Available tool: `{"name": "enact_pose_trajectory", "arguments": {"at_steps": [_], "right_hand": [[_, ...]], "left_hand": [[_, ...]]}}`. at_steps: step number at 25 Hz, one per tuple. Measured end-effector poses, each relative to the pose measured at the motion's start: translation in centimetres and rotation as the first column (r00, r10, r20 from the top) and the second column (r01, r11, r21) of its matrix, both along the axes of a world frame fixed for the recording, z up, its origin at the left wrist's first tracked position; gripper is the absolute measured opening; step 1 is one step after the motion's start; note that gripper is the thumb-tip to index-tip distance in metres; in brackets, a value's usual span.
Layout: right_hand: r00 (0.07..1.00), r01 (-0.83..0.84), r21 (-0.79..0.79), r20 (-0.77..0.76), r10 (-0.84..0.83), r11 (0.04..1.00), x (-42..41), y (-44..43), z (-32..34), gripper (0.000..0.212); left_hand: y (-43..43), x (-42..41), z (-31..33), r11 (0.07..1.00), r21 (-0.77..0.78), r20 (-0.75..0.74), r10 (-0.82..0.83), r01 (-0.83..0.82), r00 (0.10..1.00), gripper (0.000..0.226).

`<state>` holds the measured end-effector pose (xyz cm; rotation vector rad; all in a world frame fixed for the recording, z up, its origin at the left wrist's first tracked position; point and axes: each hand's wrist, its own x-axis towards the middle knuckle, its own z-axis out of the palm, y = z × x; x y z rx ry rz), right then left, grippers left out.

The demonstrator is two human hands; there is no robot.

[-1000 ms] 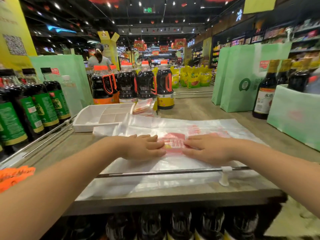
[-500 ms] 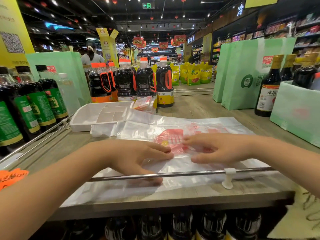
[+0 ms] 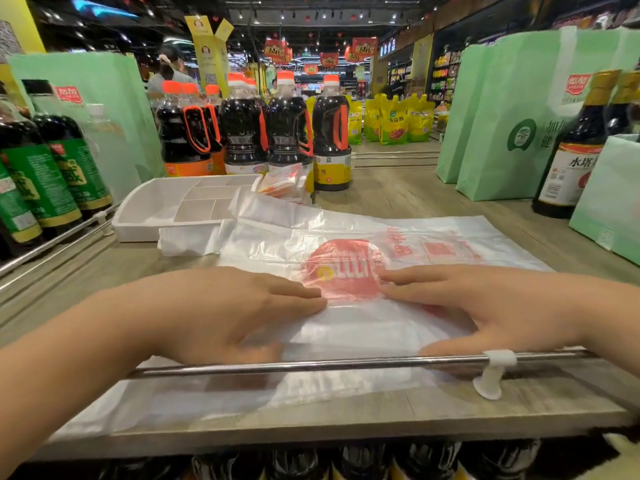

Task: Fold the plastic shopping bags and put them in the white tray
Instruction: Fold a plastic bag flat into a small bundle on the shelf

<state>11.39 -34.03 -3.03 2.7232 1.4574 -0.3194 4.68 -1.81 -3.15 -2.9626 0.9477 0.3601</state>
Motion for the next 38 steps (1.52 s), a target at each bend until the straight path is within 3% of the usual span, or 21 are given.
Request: {"name": "enact_pose_trajectory", "arguments": {"at_steps": [4,8,11,17,20,22,24,28,33,38], "right_hand": [[0.988,-0.042,-0.022,0.147,0.045,0.999,0.0,0.2,0.0,0.076],[0.987,-0.052,0.048,0.154,0.044,0.997,-0.2,0.0,-0.1,0.074],[0.995,0.007,0.094,0.103,-0.017,0.996,-0.4,-1.2,0.4,0.072],[0.983,0.179,0.261,-0.008,-0.184,0.948,0.0,-4.2,2.2,0.037],[0.958,0.28,0.269,-0.014,-0.287,0.921,0.4,-4.7,3.4,0.03],[0.935,0.335,0.303,0.008,-0.354,0.892,0.9,-4.6,3.7,0.033],[0.901,0.373,0.312,0.104,-0.421,0.874,1.7,-4.3,3.4,0.049],[0.861,0.394,0.223,0.249,-0.443,0.892,3.2,-4.5,2.3,0.064],[0.848,0.299,0.116,0.422,-0.32,0.947,3.8,-4.1,1.3,0.057],[0.903,0.233,0.134,0.337,-0.265,0.963,3.4,-3.3,0.3,0.047]], "left_hand": [[0.5,0.0,-0.6,0.999,-0.018,0.034,0.05,-0.049,0.998,0.052],[0.4,-0.8,-0.2,0.992,-0.014,0.078,0.128,-0.127,0.989,0.087],[1.1,-1.1,0.7,0.983,-0.129,0.022,0.134,-0.13,0.991,0.043],[2.6,-1.4,3.1,0.932,-0.251,-0.099,0.244,-0.262,0.965,0.028],[3.2,-0.7,4.4,0.902,-0.27,-0.075,0.328,-0.336,0.942,0.021],[3.6,0.1,4.4,0.875,-0.288,-0.084,0.383,-0.39,0.92,0.024],[4.0,0.9,4.0,0.846,-0.301,-0.083,0.436,-0.44,0.896,0.033],[4.9,0.9,3.4,0.74,-0.448,-0.172,0.48,-0.502,0.86,0.035],[5.0,1.0,2.6,0.805,-0.421,-0.079,0.428,-0.419,0.901,0.03],[4.6,1.0,2.3,0.806,-0.505,-0.115,0.291,-0.308,0.95,0.042]]}}
